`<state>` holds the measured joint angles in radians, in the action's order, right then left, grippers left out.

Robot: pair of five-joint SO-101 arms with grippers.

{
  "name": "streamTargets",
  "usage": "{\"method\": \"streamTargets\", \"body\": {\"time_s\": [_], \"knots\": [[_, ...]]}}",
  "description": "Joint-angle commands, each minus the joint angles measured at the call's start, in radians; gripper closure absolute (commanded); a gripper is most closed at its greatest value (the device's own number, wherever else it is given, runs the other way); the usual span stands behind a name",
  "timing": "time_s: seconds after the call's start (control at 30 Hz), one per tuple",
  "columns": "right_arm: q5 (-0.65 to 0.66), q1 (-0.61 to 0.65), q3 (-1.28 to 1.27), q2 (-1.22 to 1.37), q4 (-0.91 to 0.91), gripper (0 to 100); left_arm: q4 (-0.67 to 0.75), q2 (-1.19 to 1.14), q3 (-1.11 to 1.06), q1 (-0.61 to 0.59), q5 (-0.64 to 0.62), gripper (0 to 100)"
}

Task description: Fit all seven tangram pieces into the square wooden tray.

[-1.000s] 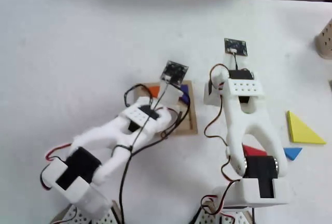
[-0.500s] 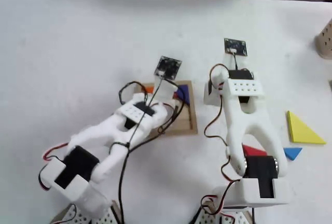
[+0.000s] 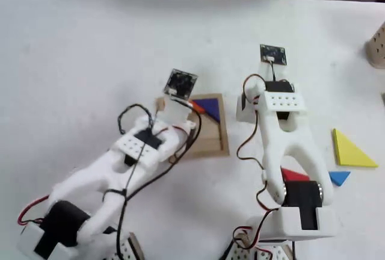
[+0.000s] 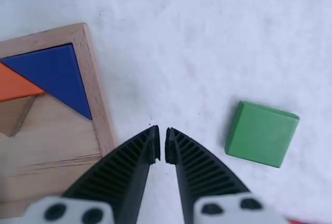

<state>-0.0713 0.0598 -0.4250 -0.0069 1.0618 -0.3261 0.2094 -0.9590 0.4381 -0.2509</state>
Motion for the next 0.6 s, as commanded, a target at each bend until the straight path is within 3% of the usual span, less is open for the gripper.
{"method": "streamTargets", "body": {"time_s": [0.0, 0.2, 0.57], "knots": [[0.014, -0.010, 0.009, -0.050, -0.012, 96.7, 0.015, -0.062, 0.063, -0.024, 0.051, 98], [0.014, -0.010, 0.008, -0.050, -0.012, 96.7, 0.015, -0.251, 0.176, -0.019, 0.051, 98], [0.014, -0.010, 0.008, -0.050, -0.012, 96.7, 0.025, -0.265, 0.206, -0.005, 0.048, 98]]}}
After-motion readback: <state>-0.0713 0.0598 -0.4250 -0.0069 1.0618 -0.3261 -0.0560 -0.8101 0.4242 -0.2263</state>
